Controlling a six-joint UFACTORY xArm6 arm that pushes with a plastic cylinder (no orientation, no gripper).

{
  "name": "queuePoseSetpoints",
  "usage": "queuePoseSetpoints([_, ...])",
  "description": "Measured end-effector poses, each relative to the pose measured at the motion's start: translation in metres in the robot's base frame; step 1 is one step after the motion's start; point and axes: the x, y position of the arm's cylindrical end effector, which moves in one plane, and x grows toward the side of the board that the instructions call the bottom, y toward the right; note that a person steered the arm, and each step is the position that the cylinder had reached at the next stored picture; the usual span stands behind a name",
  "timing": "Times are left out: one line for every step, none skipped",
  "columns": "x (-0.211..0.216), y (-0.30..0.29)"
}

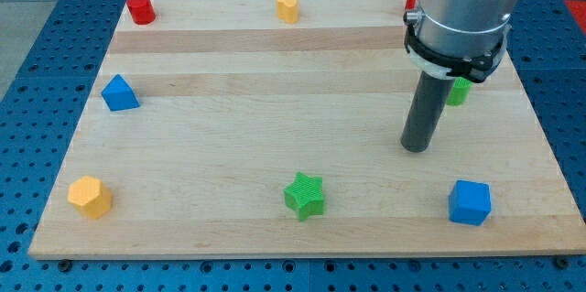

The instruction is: Put the green circle at the center of the board

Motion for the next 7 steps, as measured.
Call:
queuePoseSetpoints([-0.001,0.013])
queuePoseSetpoints([-0.001,0.065])
queuePoseSetpoints([-0.02,0.123])
queuePoseSetpoints([-0.049,0.118])
queuePoseSetpoints([-0.069,0.093])
queuePoseSetpoints([-0.08,0.05])
queuePoseSetpoints([-0.08,0.046])
